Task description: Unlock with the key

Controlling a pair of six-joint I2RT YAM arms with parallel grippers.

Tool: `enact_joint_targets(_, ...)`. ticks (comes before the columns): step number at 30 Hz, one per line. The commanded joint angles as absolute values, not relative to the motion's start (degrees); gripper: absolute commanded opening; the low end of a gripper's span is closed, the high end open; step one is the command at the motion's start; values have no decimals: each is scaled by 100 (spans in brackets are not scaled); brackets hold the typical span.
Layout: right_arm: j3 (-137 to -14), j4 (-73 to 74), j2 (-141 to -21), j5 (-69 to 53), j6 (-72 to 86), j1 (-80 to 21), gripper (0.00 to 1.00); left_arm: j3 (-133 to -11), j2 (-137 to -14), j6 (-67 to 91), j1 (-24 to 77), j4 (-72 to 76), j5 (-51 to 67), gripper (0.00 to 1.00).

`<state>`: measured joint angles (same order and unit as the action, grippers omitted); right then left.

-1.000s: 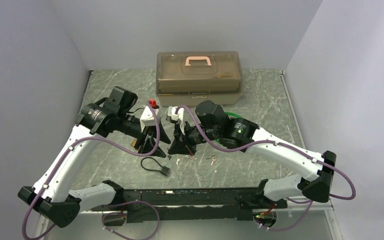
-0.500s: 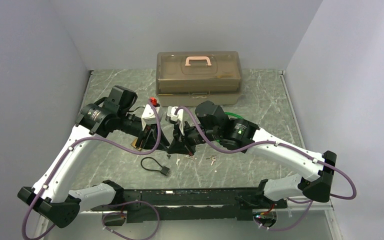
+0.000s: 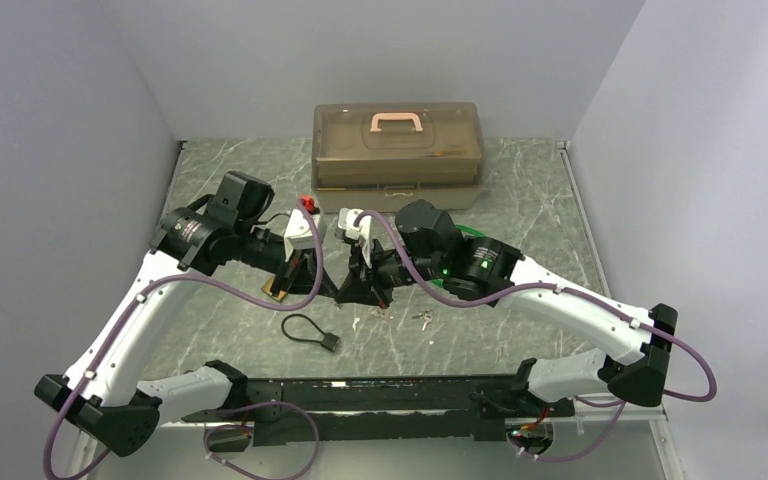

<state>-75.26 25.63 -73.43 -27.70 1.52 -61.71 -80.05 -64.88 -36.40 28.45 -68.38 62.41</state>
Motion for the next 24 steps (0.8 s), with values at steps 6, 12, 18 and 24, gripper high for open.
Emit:
enact_joint_targets(6, -7728, 2291, -7210, -2736, 66, -6214, 0, -8240, -6342, -3561, 2860, -6719, 6420, 0)
enact_joint_targets(12, -7577, 1995, -7088, -2764, 144, -6206, 2, -8253, -6348, -3380, 2849, -6615, 6570, 0)
enact_joint_targets(18, -6988, 1304, -6547, -2414, 310, -6164, 42, -8261, -6293, -3434, 2796, -6670, 6618, 0)
enact_joint_targets(24, -6198, 452, -5800, -1978, 278, -6075, 59, -8398, -6291, -3244, 2706, -6574, 6802, 0)
